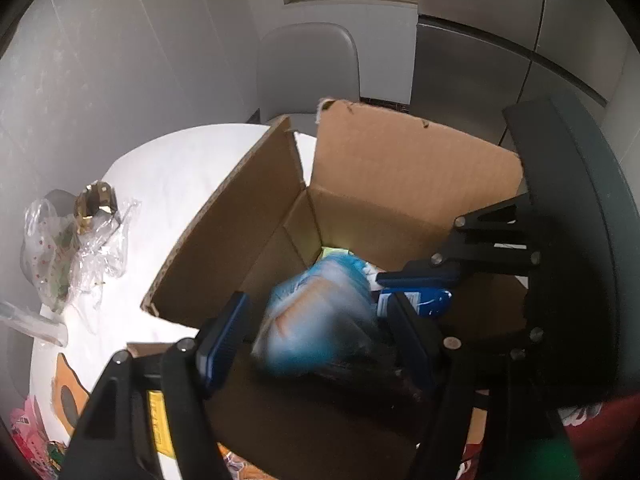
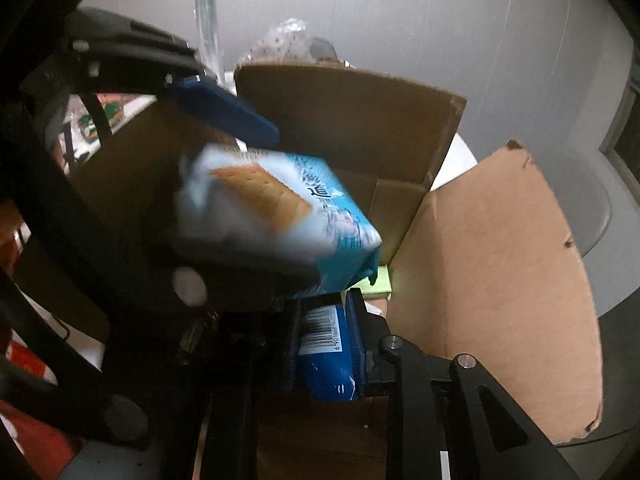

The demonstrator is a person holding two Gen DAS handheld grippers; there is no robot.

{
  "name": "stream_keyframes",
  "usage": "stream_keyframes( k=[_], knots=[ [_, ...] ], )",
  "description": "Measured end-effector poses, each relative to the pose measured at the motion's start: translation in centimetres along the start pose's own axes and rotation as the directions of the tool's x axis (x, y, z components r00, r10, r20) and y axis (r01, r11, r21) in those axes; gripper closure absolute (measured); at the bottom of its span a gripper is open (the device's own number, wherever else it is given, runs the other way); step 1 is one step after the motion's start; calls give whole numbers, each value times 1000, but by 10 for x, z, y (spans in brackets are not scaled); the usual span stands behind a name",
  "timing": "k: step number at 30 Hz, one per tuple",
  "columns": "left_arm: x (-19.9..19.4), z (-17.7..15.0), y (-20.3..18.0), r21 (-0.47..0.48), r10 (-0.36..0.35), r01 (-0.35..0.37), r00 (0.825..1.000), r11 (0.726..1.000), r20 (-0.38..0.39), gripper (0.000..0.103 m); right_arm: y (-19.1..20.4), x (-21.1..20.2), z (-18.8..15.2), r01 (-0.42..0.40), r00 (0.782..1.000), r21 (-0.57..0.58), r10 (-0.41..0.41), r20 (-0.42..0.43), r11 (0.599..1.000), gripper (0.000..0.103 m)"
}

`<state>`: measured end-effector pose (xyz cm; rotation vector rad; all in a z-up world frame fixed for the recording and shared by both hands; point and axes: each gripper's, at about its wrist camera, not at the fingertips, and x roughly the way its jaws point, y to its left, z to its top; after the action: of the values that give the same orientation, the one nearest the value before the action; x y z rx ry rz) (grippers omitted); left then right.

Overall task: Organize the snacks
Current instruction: 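Carry the chocolate bar and cracker pack into the box and open both tools, then move both open tools back over the remaining snacks on the table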

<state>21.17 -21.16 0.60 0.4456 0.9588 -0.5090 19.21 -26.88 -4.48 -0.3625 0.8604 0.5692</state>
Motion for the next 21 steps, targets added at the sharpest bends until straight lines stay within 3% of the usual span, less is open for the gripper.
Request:
stream_keyframes(
  k=[6,9,12,16,21],
  knots=[
    [-9,-5,-2,11,9,-9,1000,1000,13,35,0,-10,-2,16,1000,-4,-16,-8,1000,69],
    [-26,-9,1,-1,4,-3,998,1000,57,34,-2,-21,-4,32,999,6,-32,-1,999,67],
    [-51,-14,7,-18,4,-2,992,1000,125,27,-4,-36,-4,54,998,29,-54,23,998,67],
    [-100,-36,20,-71,26,-10,973,997,231,22,3,-72,-3,110,987,51,-115,108,993,67],
    [-145,-77,39,-162,81,-32,948,986,307,20,42,-119,0,101,962,41,-108,250,994,62]
  ],
)
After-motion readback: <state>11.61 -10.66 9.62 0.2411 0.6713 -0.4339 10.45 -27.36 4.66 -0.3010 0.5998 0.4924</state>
